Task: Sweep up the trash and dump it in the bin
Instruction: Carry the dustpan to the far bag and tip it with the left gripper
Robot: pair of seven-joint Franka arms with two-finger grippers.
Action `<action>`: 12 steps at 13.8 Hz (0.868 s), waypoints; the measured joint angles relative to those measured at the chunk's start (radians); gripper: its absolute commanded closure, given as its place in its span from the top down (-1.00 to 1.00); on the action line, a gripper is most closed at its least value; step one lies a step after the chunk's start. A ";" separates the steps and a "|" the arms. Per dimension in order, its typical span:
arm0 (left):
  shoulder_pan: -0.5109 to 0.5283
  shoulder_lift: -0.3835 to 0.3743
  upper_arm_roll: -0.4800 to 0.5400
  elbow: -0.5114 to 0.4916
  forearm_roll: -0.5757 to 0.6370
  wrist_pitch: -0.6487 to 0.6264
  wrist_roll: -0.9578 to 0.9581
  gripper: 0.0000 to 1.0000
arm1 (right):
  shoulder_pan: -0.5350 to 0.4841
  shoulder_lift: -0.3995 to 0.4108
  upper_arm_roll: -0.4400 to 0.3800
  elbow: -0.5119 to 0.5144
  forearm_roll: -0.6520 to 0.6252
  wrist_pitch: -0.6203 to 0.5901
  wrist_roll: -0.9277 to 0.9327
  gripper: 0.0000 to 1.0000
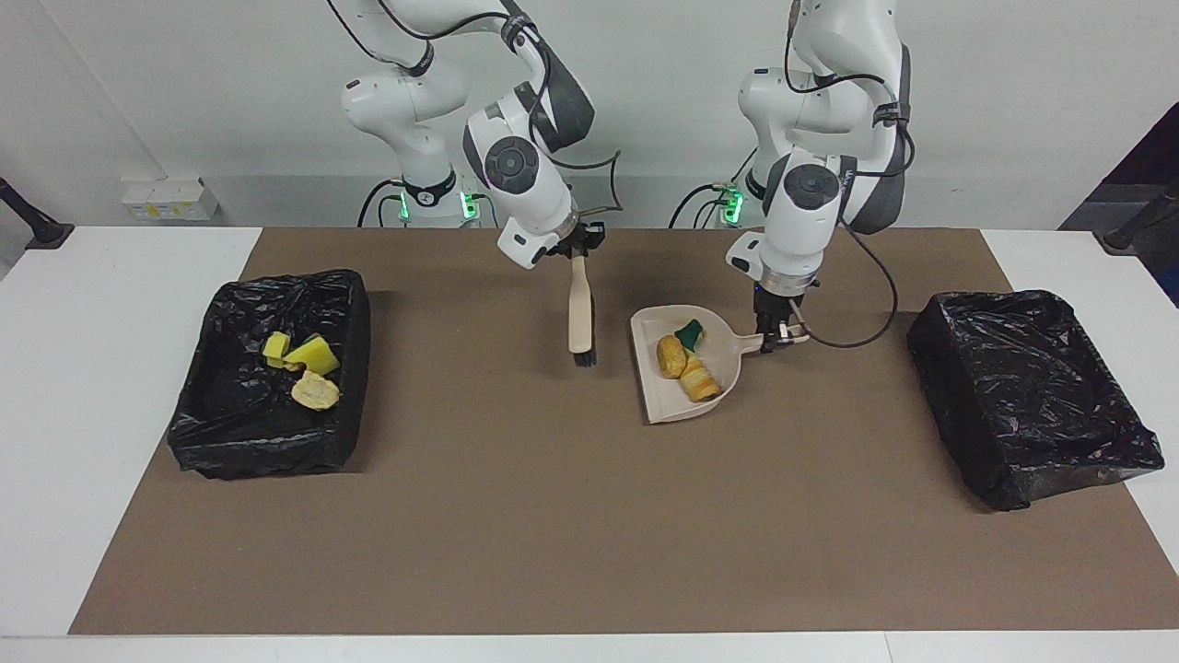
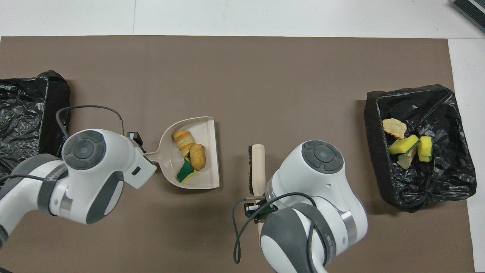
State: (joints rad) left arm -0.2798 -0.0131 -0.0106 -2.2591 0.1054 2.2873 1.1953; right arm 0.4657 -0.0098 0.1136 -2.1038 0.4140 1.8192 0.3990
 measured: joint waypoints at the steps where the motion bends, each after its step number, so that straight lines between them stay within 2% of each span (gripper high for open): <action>1: 0.035 -0.010 0.004 0.020 0.000 -0.013 0.056 -1.00 | 0.024 -0.015 0.004 -0.008 -0.015 -0.006 0.024 -1.00; 6: 0.256 -0.037 0.015 0.210 -0.058 -0.179 0.337 -1.00 | 0.194 -0.036 0.016 -0.048 -0.050 -0.011 0.136 -1.00; 9: 0.412 -0.028 0.022 0.302 -0.096 -0.231 0.454 -1.00 | 0.300 0.007 0.018 -0.062 -0.070 0.029 0.246 -1.00; 12: 0.544 0.036 0.024 0.450 -0.109 -0.316 0.547 -1.00 | 0.346 0.072 0.019 -0.078 -0.081 0.135 0.309 -1.00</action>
State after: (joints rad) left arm 0.2644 0.0225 0.0132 -1.8094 -0.0037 1.9709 1.7428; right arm 0.8115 0.0617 0.1323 -2.1814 0.3335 1.9543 0.7080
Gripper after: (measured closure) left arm 0.687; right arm 0.744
